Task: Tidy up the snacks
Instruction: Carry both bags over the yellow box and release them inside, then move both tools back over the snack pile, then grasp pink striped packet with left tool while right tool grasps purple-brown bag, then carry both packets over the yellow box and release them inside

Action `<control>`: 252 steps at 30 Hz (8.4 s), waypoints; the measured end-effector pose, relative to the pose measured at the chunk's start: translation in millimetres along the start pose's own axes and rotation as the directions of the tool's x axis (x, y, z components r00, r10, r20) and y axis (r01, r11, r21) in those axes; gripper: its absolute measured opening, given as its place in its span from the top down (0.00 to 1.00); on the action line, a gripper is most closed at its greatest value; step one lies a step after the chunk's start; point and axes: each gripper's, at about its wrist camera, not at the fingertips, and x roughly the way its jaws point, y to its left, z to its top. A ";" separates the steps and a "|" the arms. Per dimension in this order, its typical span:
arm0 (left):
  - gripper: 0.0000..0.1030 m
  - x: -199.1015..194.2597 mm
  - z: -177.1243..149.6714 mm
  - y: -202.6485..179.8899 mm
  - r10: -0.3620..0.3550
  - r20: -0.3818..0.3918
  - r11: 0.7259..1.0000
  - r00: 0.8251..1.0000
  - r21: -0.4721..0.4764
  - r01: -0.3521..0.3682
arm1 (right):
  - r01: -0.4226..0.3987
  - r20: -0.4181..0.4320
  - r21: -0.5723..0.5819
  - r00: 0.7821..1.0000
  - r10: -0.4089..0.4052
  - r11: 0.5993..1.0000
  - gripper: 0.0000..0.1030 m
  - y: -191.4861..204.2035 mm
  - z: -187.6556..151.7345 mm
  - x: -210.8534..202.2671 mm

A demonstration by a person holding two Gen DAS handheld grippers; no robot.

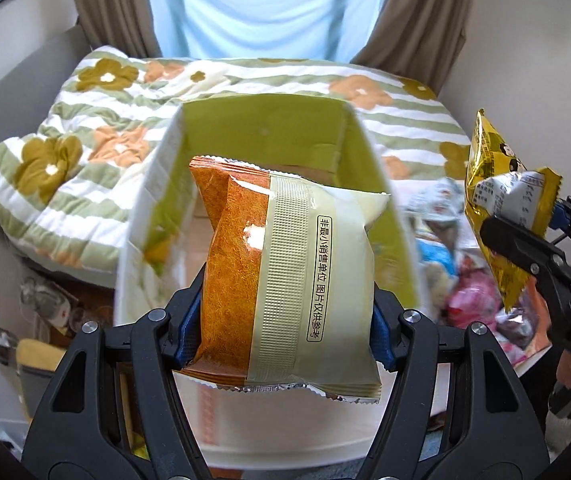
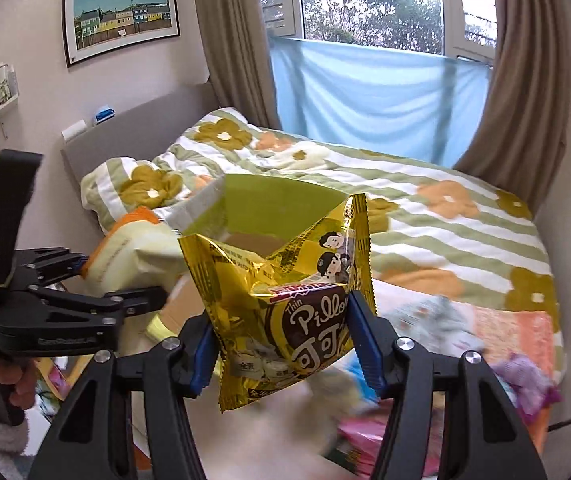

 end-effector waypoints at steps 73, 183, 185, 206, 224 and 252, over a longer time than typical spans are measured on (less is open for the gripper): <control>0.01 -30.3 -20.6 -3.3 -0.167 0.071 0.973 0.983 0.174 0.153 | 0.197 -0.035 0.252 0.980 -0.195 0.947 0.00 22.1 -19.7 -20.6; 0.22 -54.7 -43.3 -209.6 -0.026 0.130 0.973 0.991 0.230 -0.005 | 0.074 -0.177 0.107 0.983 -0.054 0.991 0.38 -163.6 -105.3 -89.9; 0.22 -56.4 -31.3 -184.8 -0.006 0.141 0.979 0.990 0.202 -0.023 | 0.064 -0.166 0.101 0.985 -0.046 0.993 0.38 -152.8 -86.7 -77.6; 0.22 55.6 79.0 26.3 0.022 -0.019 0.991 1.000 0.136 -0.019 | 0.060 -0.194 0.096 0.980 -0.041 0.994 0.38 -28.9 51.0 87.9; 0.02 136.8 100.9 53.7 -0.027 -0.106 0.988 0.994 0.151 0.043 | 0.166 -0.277 0.101 0.952 -0.133 0.981 0.38 -16.1 76.0 167.6; 0.02 95.2 60.5 69.4 0.029 -0.111 0.999 0.993 0.048 -0.024 | 0.077 -0.240 0.114 0.970 -0.047 0.991 0.09 -2.4 78.1 179.1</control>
